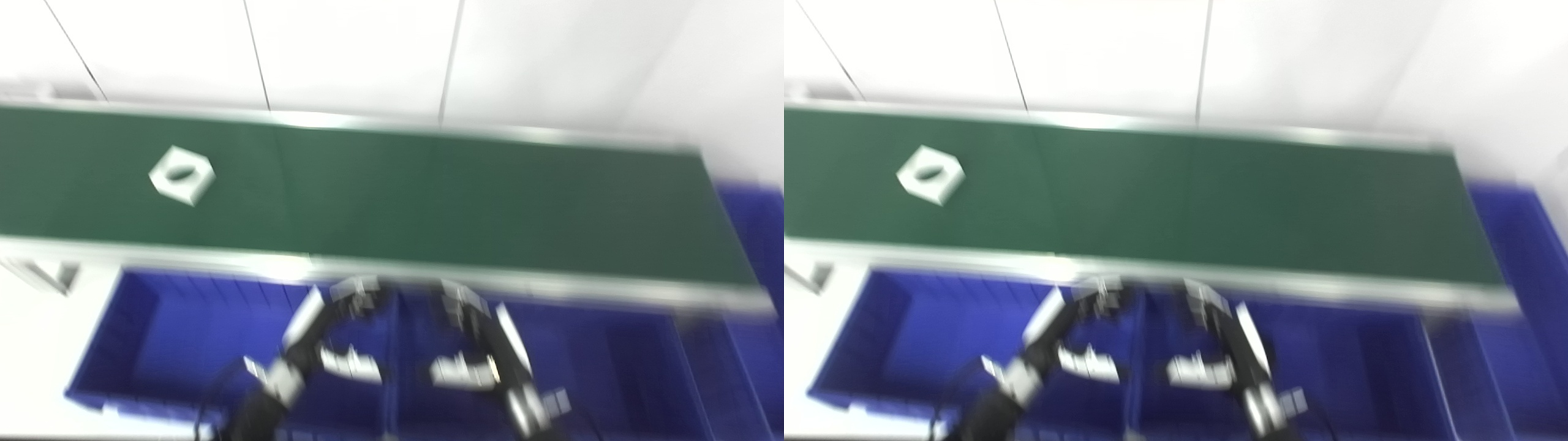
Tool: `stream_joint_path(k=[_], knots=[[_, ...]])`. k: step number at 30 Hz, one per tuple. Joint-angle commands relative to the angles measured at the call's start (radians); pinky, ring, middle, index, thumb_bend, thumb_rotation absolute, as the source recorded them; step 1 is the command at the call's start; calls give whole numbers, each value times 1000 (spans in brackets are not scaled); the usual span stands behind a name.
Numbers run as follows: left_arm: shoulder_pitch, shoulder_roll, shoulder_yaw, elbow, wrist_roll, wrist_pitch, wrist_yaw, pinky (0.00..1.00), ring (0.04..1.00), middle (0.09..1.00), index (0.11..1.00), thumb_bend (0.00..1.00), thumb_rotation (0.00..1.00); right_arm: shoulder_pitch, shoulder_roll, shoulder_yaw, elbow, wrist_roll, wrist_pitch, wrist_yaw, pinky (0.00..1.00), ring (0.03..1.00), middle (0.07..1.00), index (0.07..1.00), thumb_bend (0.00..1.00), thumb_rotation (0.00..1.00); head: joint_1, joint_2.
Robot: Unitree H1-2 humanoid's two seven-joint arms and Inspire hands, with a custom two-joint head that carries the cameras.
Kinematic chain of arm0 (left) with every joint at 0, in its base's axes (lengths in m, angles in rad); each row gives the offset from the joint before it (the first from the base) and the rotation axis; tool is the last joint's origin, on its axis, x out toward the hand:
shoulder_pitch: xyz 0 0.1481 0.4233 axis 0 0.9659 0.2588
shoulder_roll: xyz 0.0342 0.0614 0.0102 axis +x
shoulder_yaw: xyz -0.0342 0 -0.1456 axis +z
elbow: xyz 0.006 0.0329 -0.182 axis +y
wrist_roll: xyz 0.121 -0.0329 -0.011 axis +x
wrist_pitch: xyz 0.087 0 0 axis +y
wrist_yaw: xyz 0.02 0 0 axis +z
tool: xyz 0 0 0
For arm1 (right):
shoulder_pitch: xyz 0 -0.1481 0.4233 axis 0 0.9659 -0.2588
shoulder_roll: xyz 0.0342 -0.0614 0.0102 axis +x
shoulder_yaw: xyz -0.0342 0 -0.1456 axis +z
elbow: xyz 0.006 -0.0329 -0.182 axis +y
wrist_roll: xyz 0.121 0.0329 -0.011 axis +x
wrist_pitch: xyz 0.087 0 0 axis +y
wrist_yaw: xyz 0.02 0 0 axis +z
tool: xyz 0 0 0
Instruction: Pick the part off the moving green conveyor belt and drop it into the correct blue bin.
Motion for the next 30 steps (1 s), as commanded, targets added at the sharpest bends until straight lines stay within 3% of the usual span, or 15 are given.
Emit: stream_joint_path(k=[1, 10, 30], knots=[[-34, -7, -19, 4, 13, -39, 40, 638, 703, 751, 760, 830, 0, -23, -3, -2, -1, 24, -45, -1, 650, 755, 851, 765, 845, 182, 14, -15], [-66, -14, -79, 65, 22, -39, 118, 664, 710, 753, 768, 844, 0, -42, -27, -5, 33, 37, -45, 5, 650, 752, 852, 769, 845, 191, 86, -49], [-87, -20, -132, 83, 20, -39, 174, 656, 703, 756, 774, 837, 16, -48, -39, -16, 32, 55, -46, 22, 641, 752, 861, 777, 818, 185, 166, -33]])
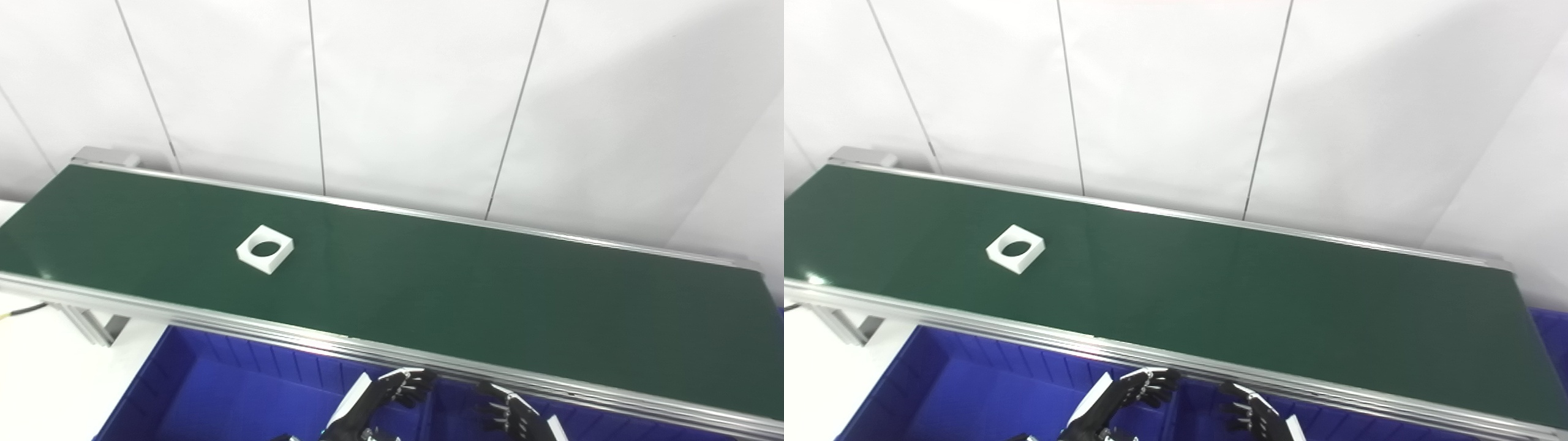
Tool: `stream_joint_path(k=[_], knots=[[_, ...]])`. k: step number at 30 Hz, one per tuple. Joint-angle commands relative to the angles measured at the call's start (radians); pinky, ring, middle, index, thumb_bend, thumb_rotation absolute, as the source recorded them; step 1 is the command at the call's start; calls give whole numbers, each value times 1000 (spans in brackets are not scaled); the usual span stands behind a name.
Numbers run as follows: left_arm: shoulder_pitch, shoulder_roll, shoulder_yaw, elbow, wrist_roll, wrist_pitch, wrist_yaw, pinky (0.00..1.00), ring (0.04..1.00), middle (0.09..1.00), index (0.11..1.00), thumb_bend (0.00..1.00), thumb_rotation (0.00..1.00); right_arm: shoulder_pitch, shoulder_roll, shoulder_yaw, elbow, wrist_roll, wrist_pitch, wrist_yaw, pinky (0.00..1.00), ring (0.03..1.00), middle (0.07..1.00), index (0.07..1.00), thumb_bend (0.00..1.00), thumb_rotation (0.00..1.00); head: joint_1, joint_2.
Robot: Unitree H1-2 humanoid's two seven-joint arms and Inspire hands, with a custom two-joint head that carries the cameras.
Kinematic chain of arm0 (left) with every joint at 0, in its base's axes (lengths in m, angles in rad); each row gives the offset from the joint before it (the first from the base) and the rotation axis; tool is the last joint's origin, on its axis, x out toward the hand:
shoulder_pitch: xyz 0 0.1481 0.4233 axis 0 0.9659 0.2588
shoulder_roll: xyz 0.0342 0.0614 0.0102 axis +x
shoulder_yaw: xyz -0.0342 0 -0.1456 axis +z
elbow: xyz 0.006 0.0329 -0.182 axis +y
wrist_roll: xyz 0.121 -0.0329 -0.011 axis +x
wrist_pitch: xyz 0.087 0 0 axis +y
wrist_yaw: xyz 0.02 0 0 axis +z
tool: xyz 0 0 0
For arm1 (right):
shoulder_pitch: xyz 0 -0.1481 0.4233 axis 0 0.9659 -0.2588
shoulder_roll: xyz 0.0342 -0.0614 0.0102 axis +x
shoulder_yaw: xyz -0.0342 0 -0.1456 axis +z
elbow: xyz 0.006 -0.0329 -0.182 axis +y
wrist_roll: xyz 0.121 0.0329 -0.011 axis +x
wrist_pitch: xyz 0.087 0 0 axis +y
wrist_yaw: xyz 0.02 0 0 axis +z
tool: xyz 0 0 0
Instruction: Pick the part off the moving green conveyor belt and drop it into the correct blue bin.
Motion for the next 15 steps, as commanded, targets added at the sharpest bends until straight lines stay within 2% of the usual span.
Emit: stream_joint_path(k=[1, 6, 9, 13, 15], knots=[[-36, -10, -9, -8, 6, -38, 22, 653, 701, 753, 773, 839, 22, -17, -1, -7, -22, 14, -46, 0, 637, 750, 861, 775, 814, 180, 0, 2], [-39, -7, -18, -26, 1, -38, 30, 648, 697, 750, 772, 842, 36, -22, 1, -6, -18, 9, -46, -3, 633, 748, 862, 775, 803, 165, 7, 3], [-35, -2, -17, -81, 1, -38, 20, 651, 700, 751, 771, 844, 49, -33, -2, -6, -6, 7, -46, -5, 629, 745, 862, 775, 799, 170, 36, 2], [-27, 13, -20, -232, 35, -38, -11, 629, 695, 751, 757, 843, 112, -49, -4, -8, 10, 16, -46, 7, 639, 748, 869, 783, 790, 173, 53, 4], [-24, 16, -24, -317, 43, -37, -52, 620, 681, 744, 750, 850, 132, -58, -4, -7, 15, 20, -46, 13, 636, 746, 872, 784, 777, 155, 60, 7]])
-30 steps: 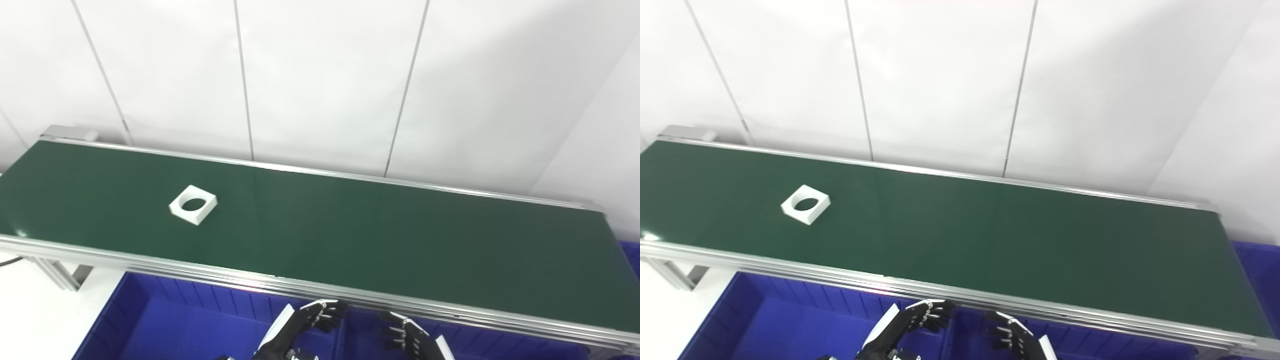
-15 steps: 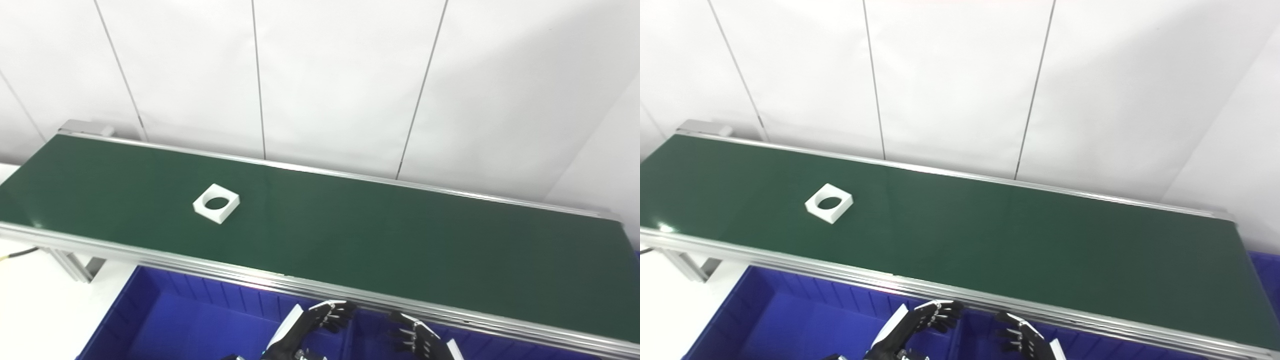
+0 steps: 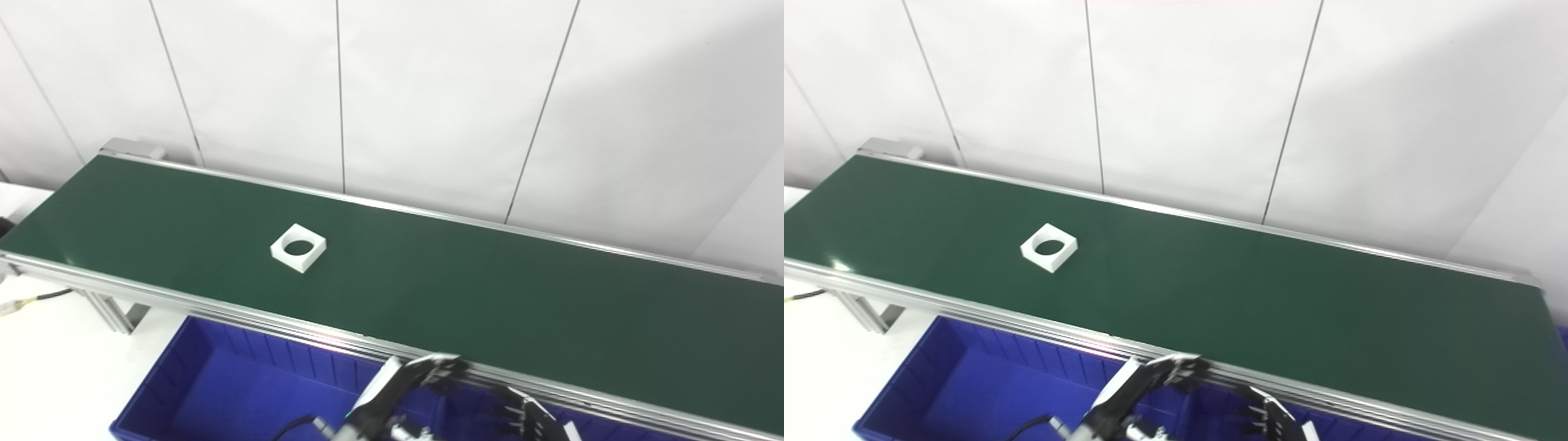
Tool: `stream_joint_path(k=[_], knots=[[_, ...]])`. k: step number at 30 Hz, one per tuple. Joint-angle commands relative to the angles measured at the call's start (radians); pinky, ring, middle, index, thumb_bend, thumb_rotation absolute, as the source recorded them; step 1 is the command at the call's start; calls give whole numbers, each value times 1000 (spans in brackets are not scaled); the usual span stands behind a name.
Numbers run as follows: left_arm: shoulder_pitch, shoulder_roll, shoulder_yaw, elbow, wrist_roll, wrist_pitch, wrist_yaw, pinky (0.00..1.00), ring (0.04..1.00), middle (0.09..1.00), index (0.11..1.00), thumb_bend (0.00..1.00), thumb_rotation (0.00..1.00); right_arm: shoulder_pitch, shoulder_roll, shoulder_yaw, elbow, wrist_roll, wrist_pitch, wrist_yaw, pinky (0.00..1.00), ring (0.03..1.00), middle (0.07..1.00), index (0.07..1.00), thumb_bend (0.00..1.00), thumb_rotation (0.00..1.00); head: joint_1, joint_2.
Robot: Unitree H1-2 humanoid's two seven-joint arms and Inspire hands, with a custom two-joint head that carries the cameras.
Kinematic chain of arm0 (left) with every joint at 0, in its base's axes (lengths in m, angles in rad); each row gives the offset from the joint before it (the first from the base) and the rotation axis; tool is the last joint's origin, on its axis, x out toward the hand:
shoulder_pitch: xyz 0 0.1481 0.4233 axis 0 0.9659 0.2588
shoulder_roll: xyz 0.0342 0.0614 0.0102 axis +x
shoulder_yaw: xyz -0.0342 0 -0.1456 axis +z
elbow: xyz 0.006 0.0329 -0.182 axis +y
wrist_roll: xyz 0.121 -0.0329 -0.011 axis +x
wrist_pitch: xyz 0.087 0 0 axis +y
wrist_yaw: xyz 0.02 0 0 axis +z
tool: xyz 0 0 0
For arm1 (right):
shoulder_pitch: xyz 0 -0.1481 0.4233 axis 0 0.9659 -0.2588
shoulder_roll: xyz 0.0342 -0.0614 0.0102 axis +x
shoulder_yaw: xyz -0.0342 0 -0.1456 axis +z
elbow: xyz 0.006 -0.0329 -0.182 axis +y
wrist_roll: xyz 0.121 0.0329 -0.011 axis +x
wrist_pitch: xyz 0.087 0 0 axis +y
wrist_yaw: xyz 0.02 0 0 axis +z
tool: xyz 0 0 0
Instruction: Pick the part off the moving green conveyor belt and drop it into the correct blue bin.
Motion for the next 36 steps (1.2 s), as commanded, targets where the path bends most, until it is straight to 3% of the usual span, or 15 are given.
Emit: stream_joint_path(k=[1, 7, 11, 14, 19, 27, 33, 36], knots=[[-18, 3, -5, -90, 17, -34, -50, 612, 677, 741, 752, 848, 127, -29, -1, -5, -16, 18, -46, 10, 636, 748, 872, 783, 770, 149, 0, 1], [-10, -25, -10, -301, 22, 47, -194, 596, 682, 739, 762, 858, 157, -42, 8, -19, 0, 45, -46, 37, 649, 778, 855, 785, 744, 136, 6, -1], [-21, -39, 3, -372, -24, 70, -262, 578, 674, 739, 767, 861, 89, -46, 12, -27, 10, 43, -46, 43, 660, 781, 855, 791, 752, 164, 4, -7], [-32, -48, 19, -425, -49, 102, -304, 553, 666, 739, 767, 864, 72, -44, 10, -26, 4, 29, -46, 32, 652, 756, 829, 771, 759, 192, 3, -10], [-94, -27, 80, -503, -13, 145, -342, 603, 705, 756, 762, 865, 89, -41, 13, -25, -7, 28, -46, 25, 622, 734, 848, 766, 762, 150, 0, -13], [-263, 56, 196, -448, 239, 137, -344, 567, 695, 763, 789, 902, 117, -35, 18, -23, -3, 34, -46, 25, 623, 742, 856, 776, 768, 121, -8, -19], [-402, 129, 210, -308, 426, 111, -326, 532, 674, 756, 777, 955, 78, -27, 27, -22, -4, 35, -46, 21, 643, 741, 860, 786, 782, 110, -22, -18], [-460, 155, 202, -224, 495, 104, -314, 561, 687, 762, 765, 999, 31, -21, 33, -20, -8, 32, -46, 16, 659, 749, 861, 788, 787, 135, -32, -15]])
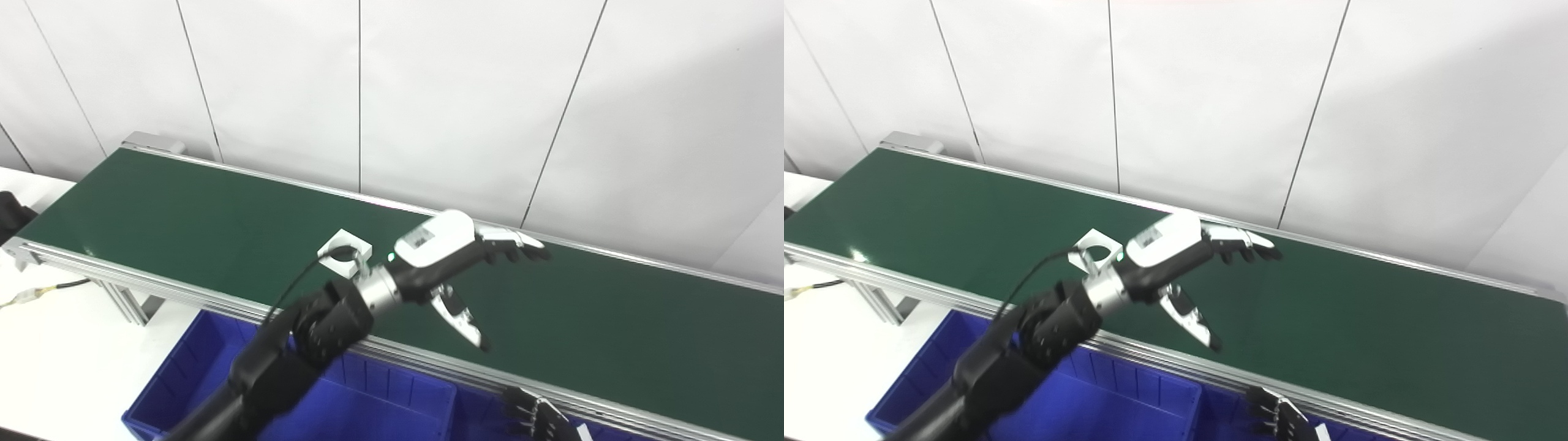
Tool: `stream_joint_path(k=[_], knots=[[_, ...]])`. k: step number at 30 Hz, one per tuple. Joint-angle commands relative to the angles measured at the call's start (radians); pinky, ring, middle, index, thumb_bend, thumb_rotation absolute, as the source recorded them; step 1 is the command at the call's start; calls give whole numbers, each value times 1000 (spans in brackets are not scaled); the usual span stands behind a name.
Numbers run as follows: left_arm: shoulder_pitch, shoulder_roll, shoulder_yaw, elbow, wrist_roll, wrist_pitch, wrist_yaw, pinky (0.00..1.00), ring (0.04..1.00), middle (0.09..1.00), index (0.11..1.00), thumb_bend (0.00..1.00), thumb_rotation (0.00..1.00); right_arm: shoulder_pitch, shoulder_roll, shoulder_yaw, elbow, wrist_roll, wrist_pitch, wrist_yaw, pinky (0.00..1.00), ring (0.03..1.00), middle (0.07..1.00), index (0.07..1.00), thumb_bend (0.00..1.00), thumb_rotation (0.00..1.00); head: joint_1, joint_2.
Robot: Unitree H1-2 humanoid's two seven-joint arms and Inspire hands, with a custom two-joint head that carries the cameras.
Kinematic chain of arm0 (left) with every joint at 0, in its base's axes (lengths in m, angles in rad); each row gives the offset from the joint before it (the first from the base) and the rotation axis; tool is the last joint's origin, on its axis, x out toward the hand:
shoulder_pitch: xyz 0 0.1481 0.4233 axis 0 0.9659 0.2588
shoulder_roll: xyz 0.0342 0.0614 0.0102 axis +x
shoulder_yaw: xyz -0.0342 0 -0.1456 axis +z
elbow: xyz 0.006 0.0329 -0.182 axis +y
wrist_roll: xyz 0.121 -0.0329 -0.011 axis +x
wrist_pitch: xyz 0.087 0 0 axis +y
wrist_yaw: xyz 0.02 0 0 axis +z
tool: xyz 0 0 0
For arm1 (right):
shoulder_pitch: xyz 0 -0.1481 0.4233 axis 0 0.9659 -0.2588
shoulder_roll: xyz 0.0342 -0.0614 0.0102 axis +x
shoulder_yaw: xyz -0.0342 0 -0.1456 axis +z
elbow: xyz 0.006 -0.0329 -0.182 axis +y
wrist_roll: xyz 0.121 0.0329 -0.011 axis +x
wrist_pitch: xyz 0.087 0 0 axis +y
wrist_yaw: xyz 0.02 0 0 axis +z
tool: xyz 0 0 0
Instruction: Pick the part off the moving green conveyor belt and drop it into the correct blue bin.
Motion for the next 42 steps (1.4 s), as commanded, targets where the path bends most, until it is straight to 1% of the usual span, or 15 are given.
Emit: stream_joint_path(k=[1, 3, 8, 15, 18, 21, 22, 25, 28, 31, 34, 37, 42], knots=[[-65, 14, 0, 21, 38, -22, 31, 566, 690, 764, 764, 1000, 30, -9, 13, 0, -30, 1, -46, -2, 659, 749, 860, 788, 787, 135, -5, 2], [-91, 24, -9, 73, 71, -22, 38, 586, 706, 774, 765, 1000, 25, -5, 18, 0, -35, 0, -46, -4, 657, 746, 859, 786, 787, 128, -13, 5], [-153, 39, -43, 217, 159, -25, 73, 683, 765, 824, 784, 1000, 39, 5, 24, 2, -46, -7, -46, -15, 661, 752, 858, 780, 788, 105, -25, 9], [-225, 31, -91, 406, 242, -11, 135, 746, 816, 856, 786, 1000, 31, 12, 29, 4, -50, -10, -46, -23, 661, 755, 855, 773, 786, 93, -38, 14], [-248, 25, -121, 462, 276, -4, 160, 770, 827, 857, 789, 1000, 40, 12, 30, 7, -51, -13, -46, -28, 659, 754, 855, 773, 788, 98, -42, 16], [-273, 19, -160, 507, 313, 27, 149, 812, 850, 868, 805, 1000, 68, 12, 31, 8, -50, -14, -46, -33, 650, 749, 852, 771, 793, 106, -45, 17], [-279, 18, -171, 517, 321, 37, 146, 826, 859, 873, 816, 1000, 92, 12, 31, 8, -50, -15, -46, -34, 649, 750, 852, 771, 795, 110, -46, 16], [-292, 12, -198, 548, 337, 66, 145, 843, 872, 881, 828, 1000, 110, 14, 33, 7, -48, -12, -46, -32, 657, 757, 855, 772, 793, 112, -48, 16], [-300, 13, -215, 549, 343, 93, 121, 873, 897, 901, 846, 1000, 142, 15, 33, 9, -50, -17, -46, -38, 655, 753, 854, 771, 792, 109, -51, 17], [-308, 16, -222, 548, 333, 107, 89, 915, 934, 930, 871, 1000, 216, 14, 35, 8, -49, -16, -46, -38, 657, 749, 852, 773, 800, 117, -53, 17], [-314, 21, -227, 545, 319, 109, 58, 931, 946, 930, 876, 1000, 242, 12, 33, 13, -50, -21, -46, -43, 654, 747, 852, 775, 799, 132, -56, 19], [-318, 22, -230, 554, 312, 99, 56, 923, 937, 912, 872, 1000, 247, 11, 33, 17, -48, -24, -46, -49, 652, 747, 853, 772, 799, 143, -59, 18], [-320, 26, -231, 554, 304, 94, 45, 911, 928, 907, 878, 1000, 247, 9, 30, 18, -44, -20, -46, -47, 654, 753, 857, 773, 798, 147, -59, 17]])
